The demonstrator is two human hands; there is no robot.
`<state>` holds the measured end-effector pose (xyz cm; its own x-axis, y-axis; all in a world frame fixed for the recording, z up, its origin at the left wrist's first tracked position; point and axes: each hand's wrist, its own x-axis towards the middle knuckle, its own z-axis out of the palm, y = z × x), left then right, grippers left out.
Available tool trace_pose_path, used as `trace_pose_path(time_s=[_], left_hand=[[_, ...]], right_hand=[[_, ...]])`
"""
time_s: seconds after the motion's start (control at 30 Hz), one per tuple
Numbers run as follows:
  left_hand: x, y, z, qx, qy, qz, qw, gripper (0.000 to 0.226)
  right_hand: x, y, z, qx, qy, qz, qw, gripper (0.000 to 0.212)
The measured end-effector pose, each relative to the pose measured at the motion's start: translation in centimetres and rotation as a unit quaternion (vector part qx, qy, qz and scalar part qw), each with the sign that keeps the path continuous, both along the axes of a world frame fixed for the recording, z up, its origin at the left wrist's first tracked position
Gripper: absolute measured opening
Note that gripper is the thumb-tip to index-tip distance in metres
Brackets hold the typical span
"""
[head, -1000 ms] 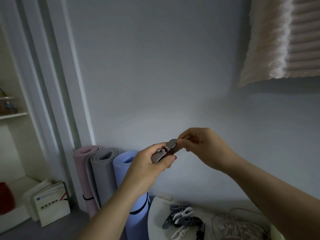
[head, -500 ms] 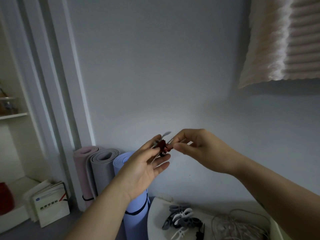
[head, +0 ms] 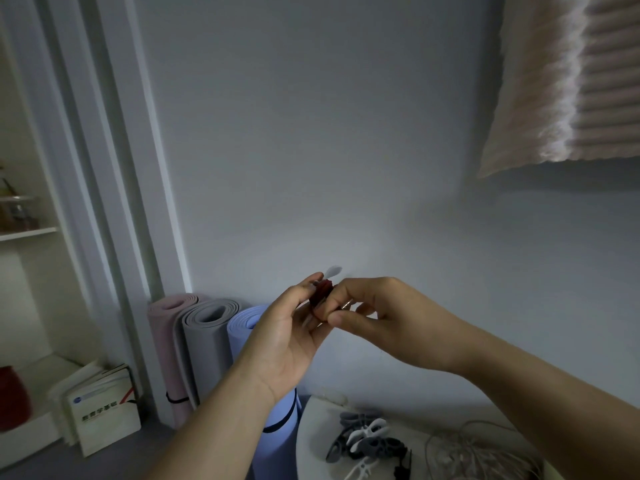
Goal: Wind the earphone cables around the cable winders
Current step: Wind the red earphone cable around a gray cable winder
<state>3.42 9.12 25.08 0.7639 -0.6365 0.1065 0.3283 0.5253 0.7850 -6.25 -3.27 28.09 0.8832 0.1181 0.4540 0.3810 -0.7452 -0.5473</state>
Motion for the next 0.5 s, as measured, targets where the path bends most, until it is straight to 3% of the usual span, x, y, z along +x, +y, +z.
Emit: trace_pose_path(time_s=[0.17, 0.33, 0.5], left_hand=[[0.2, -0.1, 0.1, -0.017, 0.002, 0.026, 1.000, 0.014], [0.3, -0.1, -0.2, -0.004, -0.037, 0.044, 0.998, 0.021], [-0.3, -0.1, -1.0, 0.020, -0.092, 0.044, 0.995, 0.036]], right_hand=[[-0.1, 0.1, -0.1, -0.041, -0.006, -0.003, 0.999, 0.011], [-0.1, 0.5, 0.3, -0.099, -0.033, 0.003, 0.995, 0.011], [0.3, -0.8, 2.2, 0.001, -0.066, -0.057, 0.996, 0.008]])
